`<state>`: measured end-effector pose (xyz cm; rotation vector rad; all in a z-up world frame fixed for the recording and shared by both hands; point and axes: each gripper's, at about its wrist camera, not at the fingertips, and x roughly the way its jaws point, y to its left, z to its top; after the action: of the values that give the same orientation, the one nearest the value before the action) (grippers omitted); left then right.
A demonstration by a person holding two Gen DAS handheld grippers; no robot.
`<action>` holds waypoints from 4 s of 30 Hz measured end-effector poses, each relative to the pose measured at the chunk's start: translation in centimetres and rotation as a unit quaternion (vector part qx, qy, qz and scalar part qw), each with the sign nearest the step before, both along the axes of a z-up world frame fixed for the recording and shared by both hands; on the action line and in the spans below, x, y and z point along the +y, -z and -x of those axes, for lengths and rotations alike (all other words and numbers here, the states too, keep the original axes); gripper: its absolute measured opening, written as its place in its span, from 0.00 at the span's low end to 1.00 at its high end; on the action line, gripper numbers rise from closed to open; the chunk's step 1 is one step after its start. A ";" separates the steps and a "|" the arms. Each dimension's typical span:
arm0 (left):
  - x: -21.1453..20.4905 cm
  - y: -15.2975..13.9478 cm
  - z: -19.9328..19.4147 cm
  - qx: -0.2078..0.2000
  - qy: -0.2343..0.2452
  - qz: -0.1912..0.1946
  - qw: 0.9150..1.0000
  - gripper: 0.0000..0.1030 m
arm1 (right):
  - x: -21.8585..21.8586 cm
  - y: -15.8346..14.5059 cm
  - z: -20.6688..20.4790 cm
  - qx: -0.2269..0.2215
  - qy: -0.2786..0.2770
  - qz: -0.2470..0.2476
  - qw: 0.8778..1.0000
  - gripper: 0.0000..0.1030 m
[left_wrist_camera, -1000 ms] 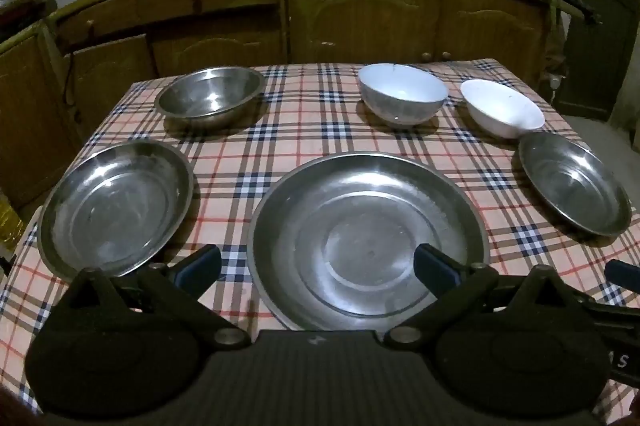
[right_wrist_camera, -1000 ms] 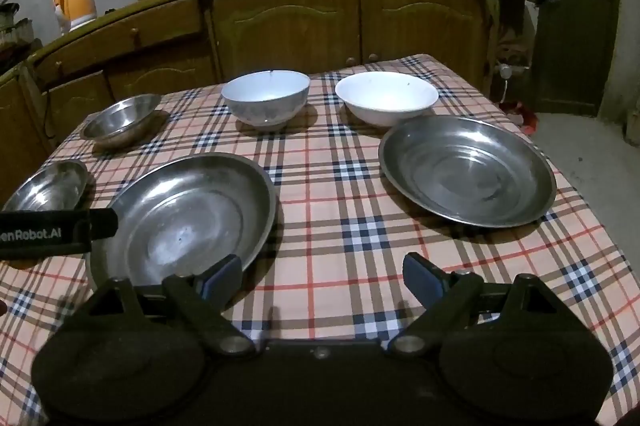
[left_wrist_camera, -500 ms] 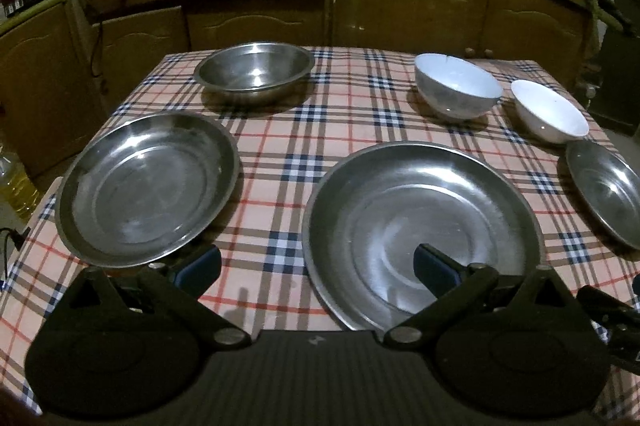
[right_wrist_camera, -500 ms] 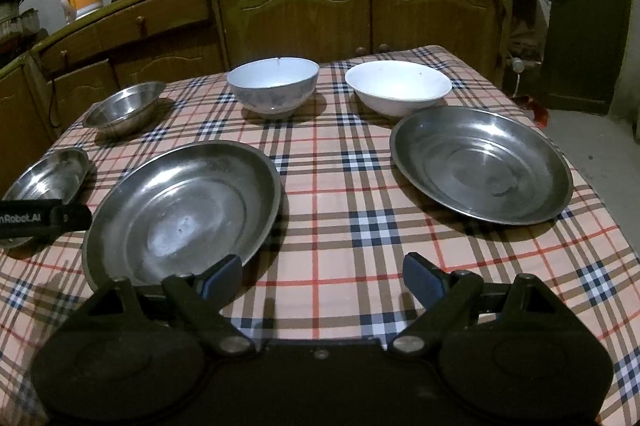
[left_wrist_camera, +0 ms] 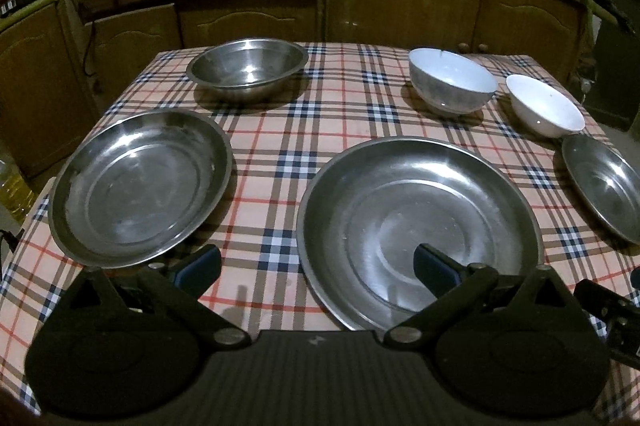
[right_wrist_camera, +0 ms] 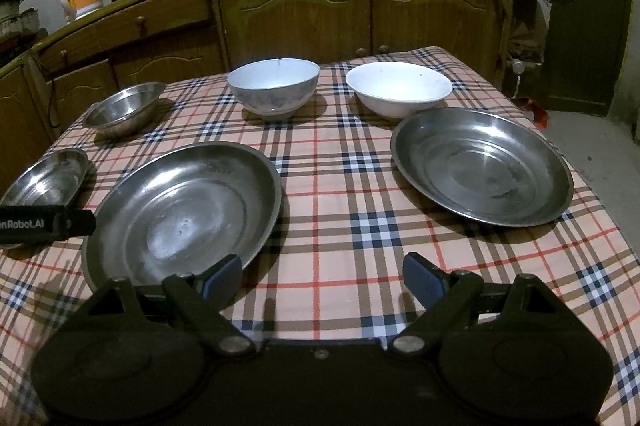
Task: Organize plates and bowls
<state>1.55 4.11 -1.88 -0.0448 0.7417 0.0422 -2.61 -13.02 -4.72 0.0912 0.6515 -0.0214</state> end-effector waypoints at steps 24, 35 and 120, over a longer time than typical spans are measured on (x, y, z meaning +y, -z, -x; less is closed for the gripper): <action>3.1 1.7 -3.1 0.016 -0.019 0.003 1.000 1.00 | 1.3 0.3 -4.2 -0.018 -0.060 0.002 0.998 1.00; 2.3 3.3 -5.8 0.037 0.028 0.006 0.999 0.68 | 1.0 2.2 -7.3 0.011 -0.061 -0.017 0.998 0.81; -3.1 -7.2 -0.6 -0.019 0.065 -0.005 0.998 0.27 | -1.5 -7.0 -0.6 -0.050 -0.041 -0.012 0.998 0.22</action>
<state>2.10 0.97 5.28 0.0118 0.7052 -0.0790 -1.96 -14.56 2.29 0.0877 0.5556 0.0697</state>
